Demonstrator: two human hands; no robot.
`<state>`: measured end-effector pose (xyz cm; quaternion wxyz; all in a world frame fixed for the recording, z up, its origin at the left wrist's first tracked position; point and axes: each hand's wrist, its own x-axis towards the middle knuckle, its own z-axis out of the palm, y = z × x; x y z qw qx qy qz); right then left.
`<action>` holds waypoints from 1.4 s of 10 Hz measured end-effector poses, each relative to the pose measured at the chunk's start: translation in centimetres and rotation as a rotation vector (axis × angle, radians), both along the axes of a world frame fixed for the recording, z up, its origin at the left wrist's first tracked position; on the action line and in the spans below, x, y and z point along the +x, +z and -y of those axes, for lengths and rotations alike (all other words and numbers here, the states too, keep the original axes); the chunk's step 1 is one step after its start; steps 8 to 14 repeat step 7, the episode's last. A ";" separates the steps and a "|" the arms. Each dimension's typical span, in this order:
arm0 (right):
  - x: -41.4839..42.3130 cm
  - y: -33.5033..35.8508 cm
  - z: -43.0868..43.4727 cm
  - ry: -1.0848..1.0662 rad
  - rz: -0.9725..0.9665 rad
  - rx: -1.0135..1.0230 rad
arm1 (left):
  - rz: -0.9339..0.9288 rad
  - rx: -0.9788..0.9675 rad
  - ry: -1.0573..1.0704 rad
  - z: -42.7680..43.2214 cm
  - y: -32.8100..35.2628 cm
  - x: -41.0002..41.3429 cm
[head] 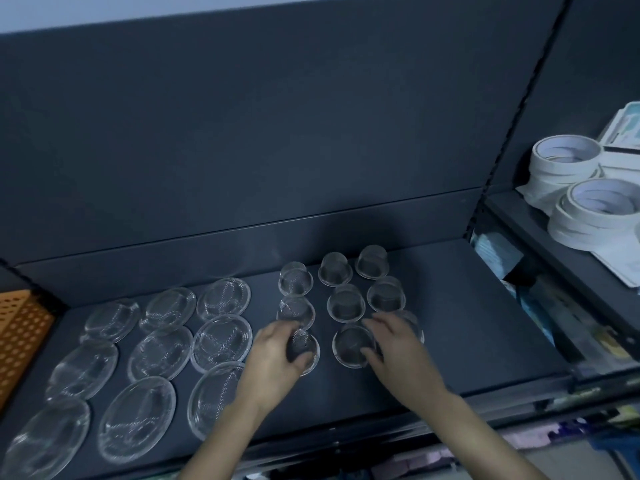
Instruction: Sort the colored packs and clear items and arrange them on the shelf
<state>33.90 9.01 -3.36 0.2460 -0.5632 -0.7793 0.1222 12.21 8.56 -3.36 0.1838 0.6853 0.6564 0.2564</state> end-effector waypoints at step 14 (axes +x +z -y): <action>-0.9 -0.8 0.4 0.078 -0.111 -0.078 | 0.092 -0.001 0.028 1.7 -0.3 -0.4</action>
